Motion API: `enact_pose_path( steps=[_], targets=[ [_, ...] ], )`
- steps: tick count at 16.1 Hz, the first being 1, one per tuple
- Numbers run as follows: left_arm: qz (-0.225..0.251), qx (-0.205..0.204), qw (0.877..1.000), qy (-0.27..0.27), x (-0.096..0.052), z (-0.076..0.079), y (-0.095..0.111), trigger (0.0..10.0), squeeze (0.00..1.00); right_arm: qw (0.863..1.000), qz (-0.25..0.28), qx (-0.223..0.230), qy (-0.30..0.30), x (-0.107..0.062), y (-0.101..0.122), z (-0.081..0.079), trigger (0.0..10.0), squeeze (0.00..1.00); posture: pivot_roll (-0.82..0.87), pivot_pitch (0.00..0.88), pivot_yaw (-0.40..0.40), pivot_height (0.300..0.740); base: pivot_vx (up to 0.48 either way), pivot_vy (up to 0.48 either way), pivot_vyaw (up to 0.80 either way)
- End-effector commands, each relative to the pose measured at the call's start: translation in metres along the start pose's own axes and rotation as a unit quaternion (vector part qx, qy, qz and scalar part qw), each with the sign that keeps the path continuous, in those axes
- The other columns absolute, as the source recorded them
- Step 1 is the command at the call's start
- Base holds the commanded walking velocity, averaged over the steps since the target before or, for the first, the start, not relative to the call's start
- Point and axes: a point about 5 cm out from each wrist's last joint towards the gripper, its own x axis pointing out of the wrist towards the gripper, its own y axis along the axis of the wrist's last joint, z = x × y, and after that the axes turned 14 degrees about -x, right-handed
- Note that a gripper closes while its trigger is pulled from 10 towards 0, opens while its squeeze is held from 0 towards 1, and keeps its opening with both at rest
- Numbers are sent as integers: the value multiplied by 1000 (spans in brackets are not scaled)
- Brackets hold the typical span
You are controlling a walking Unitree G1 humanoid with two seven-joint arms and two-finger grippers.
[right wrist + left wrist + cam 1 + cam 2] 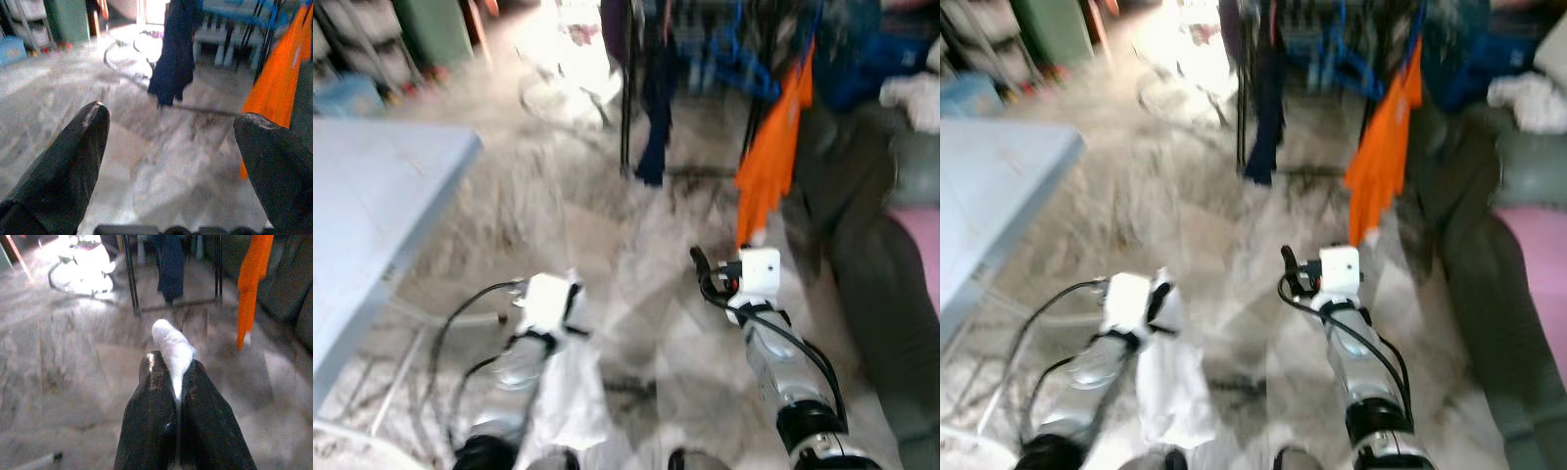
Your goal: Hang hanger
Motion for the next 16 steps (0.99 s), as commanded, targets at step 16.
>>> enact_pose_path(
  steps=[16],
  targets=[
    [164,-4,986,-37,16,12,65,10000,0,1000,5,-13,0,-16,-9,-13,10000,0,-119,160,64,740,116,0,0]
  ],
)
